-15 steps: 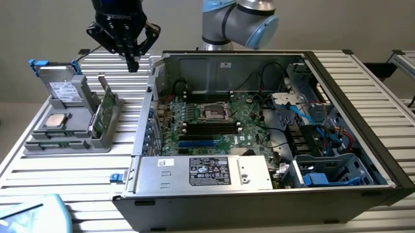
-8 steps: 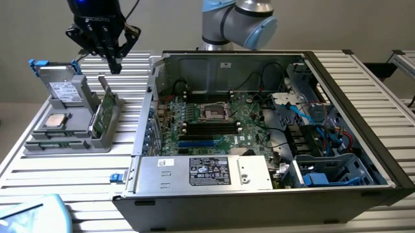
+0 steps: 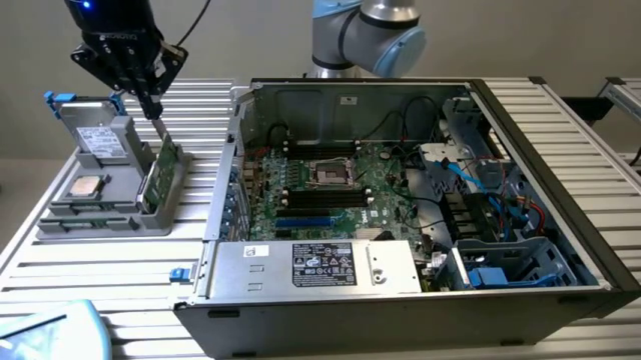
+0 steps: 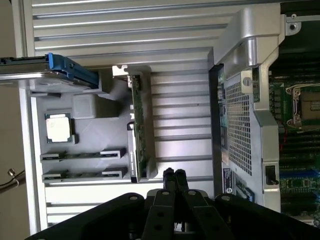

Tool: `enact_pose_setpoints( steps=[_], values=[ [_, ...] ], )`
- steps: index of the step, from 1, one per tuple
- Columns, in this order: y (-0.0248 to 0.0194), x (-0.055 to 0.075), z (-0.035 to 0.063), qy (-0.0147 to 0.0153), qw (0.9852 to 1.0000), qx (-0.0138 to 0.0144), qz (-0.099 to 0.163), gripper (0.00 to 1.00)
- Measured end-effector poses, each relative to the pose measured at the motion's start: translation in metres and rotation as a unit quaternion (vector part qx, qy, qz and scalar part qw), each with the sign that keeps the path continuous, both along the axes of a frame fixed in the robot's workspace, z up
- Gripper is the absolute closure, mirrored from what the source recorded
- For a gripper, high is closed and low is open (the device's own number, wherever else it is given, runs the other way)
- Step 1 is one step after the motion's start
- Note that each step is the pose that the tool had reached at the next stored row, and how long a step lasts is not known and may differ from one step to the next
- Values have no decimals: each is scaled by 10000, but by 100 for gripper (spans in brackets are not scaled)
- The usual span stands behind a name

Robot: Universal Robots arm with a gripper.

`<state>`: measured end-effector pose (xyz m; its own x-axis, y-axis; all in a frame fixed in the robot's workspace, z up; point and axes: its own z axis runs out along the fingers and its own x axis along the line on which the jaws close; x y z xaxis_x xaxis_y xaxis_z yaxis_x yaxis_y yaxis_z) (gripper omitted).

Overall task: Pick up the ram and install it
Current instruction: 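Reach for the ram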

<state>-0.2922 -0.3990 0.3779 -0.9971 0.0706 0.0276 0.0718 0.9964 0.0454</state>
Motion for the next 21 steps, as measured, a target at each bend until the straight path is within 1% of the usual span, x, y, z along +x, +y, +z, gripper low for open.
enact_pose_setpoints(
  steps=[16, 19, 21],
  values=[
    [-9, -728, -211, 19, 10000, 0, 0, 89],
    [-17, -860, -254, 27, 10000, 0, 0, 89],
    [-33, -917, -281, 37, 10000, 0, 1, 89]
  ],
)
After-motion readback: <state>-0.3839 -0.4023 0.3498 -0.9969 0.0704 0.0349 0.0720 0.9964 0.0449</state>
